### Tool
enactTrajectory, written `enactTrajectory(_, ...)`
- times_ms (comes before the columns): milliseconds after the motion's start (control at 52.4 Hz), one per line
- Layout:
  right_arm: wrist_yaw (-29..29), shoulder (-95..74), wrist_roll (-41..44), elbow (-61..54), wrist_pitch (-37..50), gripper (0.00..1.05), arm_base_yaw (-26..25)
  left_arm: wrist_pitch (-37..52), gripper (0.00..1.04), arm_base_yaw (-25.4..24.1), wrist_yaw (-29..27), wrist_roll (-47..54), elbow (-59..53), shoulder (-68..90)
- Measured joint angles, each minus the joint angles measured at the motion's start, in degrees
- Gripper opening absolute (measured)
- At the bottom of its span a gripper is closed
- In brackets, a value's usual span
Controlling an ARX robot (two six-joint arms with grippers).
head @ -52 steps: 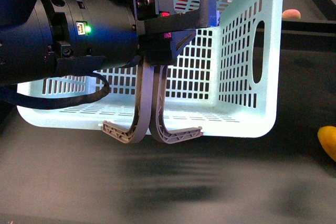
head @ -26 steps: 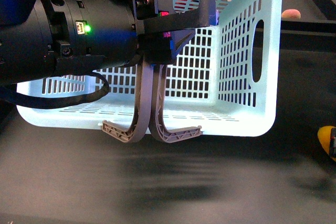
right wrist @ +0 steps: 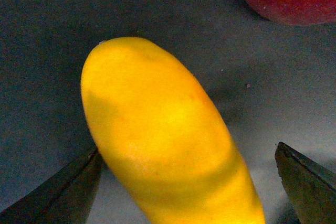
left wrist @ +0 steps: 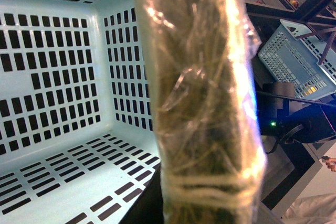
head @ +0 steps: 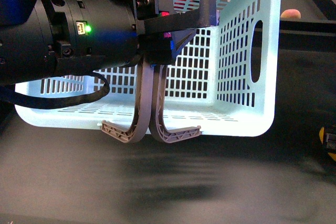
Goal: Pick mango with right arm and hold basket with left
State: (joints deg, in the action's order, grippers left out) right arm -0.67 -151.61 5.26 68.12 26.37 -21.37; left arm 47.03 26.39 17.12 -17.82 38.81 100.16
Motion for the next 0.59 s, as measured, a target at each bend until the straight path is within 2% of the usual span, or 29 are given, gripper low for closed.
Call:
enactTrajectory(134,-0.6,-0.7,0.7,1.9,-0.7,0.97,0.0,0.0,0.08,0.0,0.0,0.0,0.0,0.0)
enactTrajectory(420,-0.9,-1.4,1.7,2.6,-0.6,0.64,0.0,0.0,0.08,0.0,0.0,0.0,0.0,0.0)
enactTrajectory(592,-0.5,-1.2,1.9,1.8,0.4,0.55,0.0,0.0,0.08,0.0,0.0,0.0,0.0,0.0)
